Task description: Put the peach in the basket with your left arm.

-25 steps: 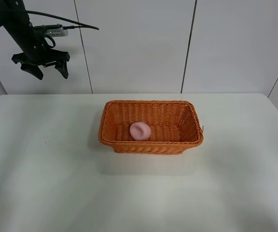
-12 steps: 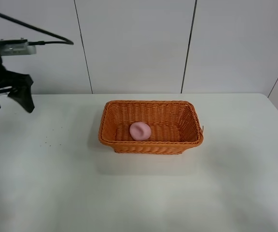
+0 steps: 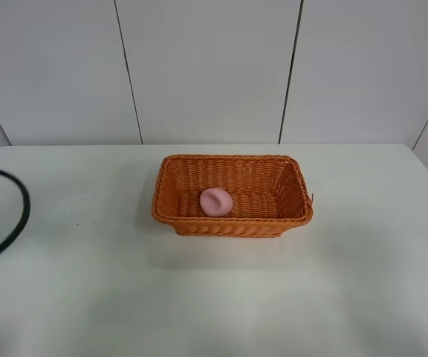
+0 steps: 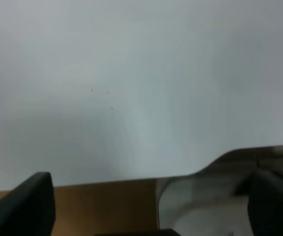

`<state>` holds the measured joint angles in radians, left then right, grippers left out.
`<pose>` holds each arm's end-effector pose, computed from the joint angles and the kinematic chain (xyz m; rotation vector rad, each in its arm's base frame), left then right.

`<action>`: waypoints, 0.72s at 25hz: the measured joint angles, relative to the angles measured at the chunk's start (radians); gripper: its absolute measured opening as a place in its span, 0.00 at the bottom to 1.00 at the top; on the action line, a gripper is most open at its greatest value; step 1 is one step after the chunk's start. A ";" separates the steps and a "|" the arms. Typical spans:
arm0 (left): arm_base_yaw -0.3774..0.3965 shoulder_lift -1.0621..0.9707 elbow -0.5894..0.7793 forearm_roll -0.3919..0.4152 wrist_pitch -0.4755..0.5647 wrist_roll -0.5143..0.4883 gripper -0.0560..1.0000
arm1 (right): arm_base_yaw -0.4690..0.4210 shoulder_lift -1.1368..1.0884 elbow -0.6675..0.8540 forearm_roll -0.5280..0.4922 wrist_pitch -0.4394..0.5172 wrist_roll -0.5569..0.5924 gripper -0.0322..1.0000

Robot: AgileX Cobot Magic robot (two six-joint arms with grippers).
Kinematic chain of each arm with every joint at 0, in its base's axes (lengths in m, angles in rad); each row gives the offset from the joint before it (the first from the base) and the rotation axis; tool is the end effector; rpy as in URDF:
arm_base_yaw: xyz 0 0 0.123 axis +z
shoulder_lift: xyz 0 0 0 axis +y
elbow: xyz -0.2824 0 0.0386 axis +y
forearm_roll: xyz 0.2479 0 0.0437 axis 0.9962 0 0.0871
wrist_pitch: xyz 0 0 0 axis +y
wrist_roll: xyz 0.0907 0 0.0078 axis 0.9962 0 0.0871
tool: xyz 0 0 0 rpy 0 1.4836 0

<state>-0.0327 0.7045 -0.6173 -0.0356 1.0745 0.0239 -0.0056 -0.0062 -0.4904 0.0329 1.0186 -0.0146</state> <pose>0.1037 -0.0062 0.2772 0.0629 2.6443 -0.0500 -0.0030 0.0026 0.2780 -0.0096 2.0052 0.0262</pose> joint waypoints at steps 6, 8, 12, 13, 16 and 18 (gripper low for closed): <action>0.000 -0.326 0.114 0.000 -0.020 0.000 0.83 | 0.000 0.000 0.000 0.000 0.000 0.000 0.70; 0.000 -0.406 0.115 0.000 -0.020 0.000 0.83 | 0.000 0.000 0.000 0.000 0.000 0.000 0.70; 0.000 -0.545 0.115 0.000 -0.020 0.000 0.83 | 0.000 0.000 0.000 0.000 0.000 0.000 0.70; 0.000 -0.574 0.115 0.000 -0.020 0.000 0.83 | 0.000 0.000 0.000 0.000 0.000 0.000 0.70; 0.000 -0.638 0.115 0.000 -0.020 0.000 0.83 | 0.000 0.000 0.000 0.000 0.000 0.000 0.70; 0.000 -0.669 0.115 0.000 -0.020 0.000 0.83 | 0.000 0.000 0.000 0.000 0.000 0.000 0.70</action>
<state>-0.0327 0.0353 -0.5024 -0.0356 1.0545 0.0239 -0.0056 -0.0062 -0.4904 0.0329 1.0186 -0.0146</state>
